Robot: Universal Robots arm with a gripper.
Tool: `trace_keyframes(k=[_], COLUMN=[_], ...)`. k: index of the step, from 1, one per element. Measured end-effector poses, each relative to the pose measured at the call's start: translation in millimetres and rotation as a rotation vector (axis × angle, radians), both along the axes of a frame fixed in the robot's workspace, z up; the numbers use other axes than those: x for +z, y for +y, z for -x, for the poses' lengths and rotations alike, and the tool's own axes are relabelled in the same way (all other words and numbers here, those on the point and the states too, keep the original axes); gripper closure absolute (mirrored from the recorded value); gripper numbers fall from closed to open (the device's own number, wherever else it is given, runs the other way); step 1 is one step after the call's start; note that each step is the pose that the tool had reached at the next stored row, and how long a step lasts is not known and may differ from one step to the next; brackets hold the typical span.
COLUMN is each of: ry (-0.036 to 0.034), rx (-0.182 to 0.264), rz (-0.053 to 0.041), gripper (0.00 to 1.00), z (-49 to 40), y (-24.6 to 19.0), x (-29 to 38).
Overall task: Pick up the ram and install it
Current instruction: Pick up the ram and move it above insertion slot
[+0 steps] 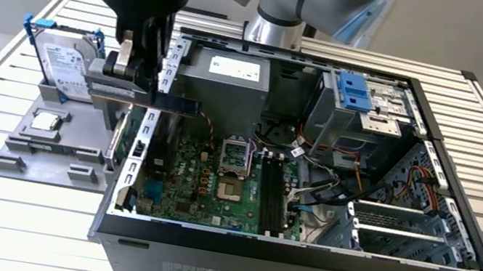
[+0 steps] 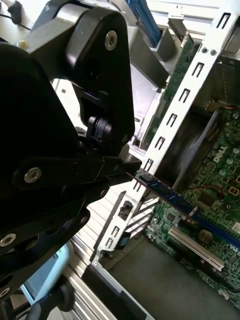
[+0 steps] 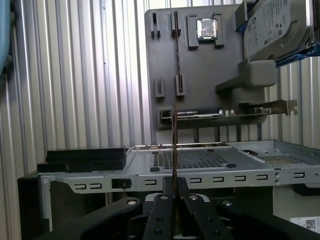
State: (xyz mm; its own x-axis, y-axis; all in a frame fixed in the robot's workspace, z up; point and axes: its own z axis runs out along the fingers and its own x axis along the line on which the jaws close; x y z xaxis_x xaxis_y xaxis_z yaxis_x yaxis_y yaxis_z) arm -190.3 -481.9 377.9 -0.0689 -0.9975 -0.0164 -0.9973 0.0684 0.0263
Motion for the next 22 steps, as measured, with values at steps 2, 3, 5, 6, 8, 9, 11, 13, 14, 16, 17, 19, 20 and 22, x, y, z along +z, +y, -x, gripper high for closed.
trace_keyframes(k=[2, 3, 5, 6, 8, 9, 11, 13, 14, 16, 17, 19, 20, 22], ry=[-0.0001, -0.0001, 0.0, 0.0, -0.0001, -0.0001, 0.0, 0.0, 0.0, -0.0001, 0.0, 0.0, -0.0001, -0.0001], rx=[-0.002, -0.004, -0.006, -0.007, -0.009, -0.01, -0.013, -0.015, -0.016, -0.017, -0.018, -0.019, -0.019, -0.021], rz=[-0.0001, -0.0001, 0.0, -0.0001, -0.0001, -0.0001, 0.0, -0.0001, -0.0001, -0.0001, -0.0001, 0.0, 0.0, -0.0001], gripper=[1.0, 1.0, 1.0, 1.0, 1.0, 1.0, 1.0, 1.0, 1.0, 1.0, 1.0, 1.0, 1.0, 1.0], z=[-2.4, -3.6, -6.0, -7.3, -9.6, -10.7, -13.1, -15.4, -16.4, -18.4, -19.1, -20.3, -20.9, -22.2], y=[0.0, 0.0, 0.0, 0.0, 0.1, 0.1, 0.0, 0.1, 0.1, 0.0, 0.0, 0.1, 0.1, 0.4], x=[-0.1, -0.1, 0.0, -0.1, 0.0, -0.1, 0.0, 0.0, 0.0, -0.1, 0.0, 0.0, 0.0, -0.1])
